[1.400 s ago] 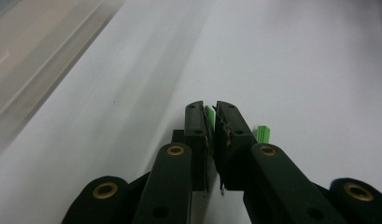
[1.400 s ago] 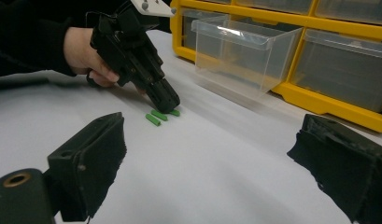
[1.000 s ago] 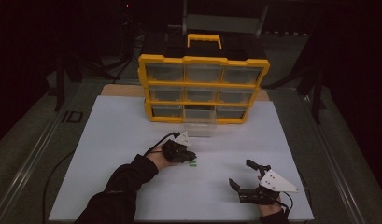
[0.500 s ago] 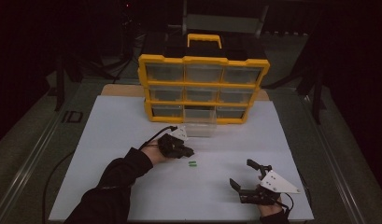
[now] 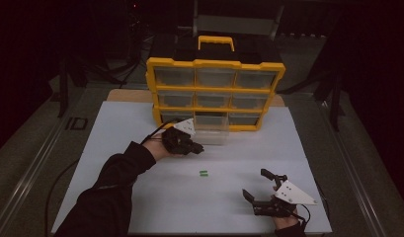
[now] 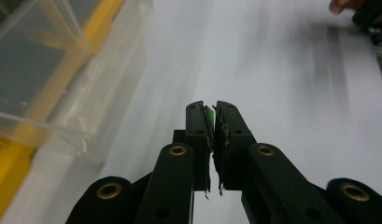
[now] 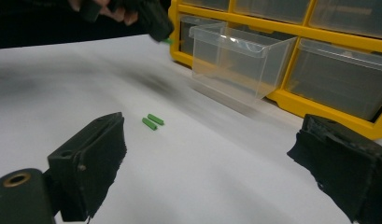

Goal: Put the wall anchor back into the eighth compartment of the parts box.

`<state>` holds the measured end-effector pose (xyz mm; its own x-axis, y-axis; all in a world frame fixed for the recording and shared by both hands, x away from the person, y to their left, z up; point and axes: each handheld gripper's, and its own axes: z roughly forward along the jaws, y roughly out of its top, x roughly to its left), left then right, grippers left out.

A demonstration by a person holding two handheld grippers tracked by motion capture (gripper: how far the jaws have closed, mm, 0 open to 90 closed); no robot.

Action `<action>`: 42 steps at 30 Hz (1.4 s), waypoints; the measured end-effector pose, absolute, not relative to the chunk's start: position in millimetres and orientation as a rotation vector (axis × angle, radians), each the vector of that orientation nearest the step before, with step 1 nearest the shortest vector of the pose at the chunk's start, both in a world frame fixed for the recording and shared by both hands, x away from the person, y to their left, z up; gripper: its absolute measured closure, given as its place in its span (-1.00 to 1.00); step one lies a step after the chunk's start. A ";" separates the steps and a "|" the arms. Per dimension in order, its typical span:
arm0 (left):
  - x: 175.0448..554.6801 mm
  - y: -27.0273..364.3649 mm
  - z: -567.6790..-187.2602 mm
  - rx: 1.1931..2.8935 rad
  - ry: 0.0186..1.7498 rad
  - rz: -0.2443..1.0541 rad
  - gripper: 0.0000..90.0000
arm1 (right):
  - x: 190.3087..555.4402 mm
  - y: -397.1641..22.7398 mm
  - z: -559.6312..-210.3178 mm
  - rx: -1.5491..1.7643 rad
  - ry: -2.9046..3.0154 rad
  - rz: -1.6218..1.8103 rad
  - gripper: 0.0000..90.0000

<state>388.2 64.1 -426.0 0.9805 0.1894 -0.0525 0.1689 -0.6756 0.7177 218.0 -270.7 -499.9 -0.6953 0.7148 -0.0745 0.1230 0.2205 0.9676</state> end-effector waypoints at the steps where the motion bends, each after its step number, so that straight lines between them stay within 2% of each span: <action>1: 388.2 64.1 -426.0 2.325 0.249 0.033 0.87 | 217.9 -270.8 -499.8 0.769 1.982 1.500 -0.82; 12: 406.1 67.1 -383.0 2.259 0.207 0.091 0.87 | 217.4 -271.5 -499.2 0.768 1.973 1.512 -0.82; 20: 421.0 70.3 -357.1 2.173 0.245 0.141 0.87 | 217.3 -271.6 -499.3 0.766 1.973 1.517 -0.82; 30: 437.8 66.9 -352.7 2.103 0.347 0.144 0.87 | 217.1 -271.6 -499.5 0.768 1.976 1.519 -0.82; 42: 448.3 47.9 -375.4 2.172 0.438 0.144 0.87 | 216.9 -271.9 -499.3 0.765 1.976 1.521 -0.82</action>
